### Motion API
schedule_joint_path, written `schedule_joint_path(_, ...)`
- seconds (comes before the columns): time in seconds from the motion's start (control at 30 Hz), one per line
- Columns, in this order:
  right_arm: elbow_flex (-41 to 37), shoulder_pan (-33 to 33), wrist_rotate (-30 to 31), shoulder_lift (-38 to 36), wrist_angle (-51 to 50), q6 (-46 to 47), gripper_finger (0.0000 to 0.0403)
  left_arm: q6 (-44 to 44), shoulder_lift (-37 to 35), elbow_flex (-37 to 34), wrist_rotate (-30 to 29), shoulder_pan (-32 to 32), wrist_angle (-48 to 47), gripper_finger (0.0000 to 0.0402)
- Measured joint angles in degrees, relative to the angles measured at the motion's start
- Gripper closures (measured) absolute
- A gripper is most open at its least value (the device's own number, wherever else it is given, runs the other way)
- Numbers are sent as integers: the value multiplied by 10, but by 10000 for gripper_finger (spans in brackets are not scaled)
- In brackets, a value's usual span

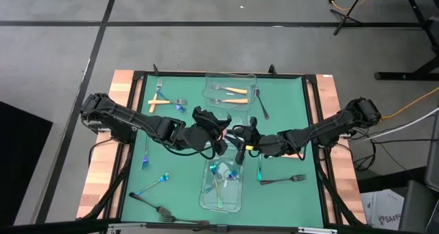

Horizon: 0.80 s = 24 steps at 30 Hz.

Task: Sort silverware by color (type)
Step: Put the yellow fork into the top transparent bin

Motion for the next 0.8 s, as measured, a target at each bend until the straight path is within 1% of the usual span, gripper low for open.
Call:
schedule_joint_path(0.23, 0, -13, 3, 0, 4, 1, 315, -2, 12, 0, -5, 0, 47, 386)
schedule_joint_path(0.53, 0, -14, -18, 0, 7, 1, 316, -3, 19, 0, -8, 0, 60, 386)
schedule_joint_path(0.63, 0, -14, -18, 0, 5, 1, 333, -4, 19, 0, -10, 0, 59, 386)
schedule_joint_path(0.8, 0, -14, -17, 0, 4, 3, 379, -7, 19, 0, -12, 0, 58, 386)
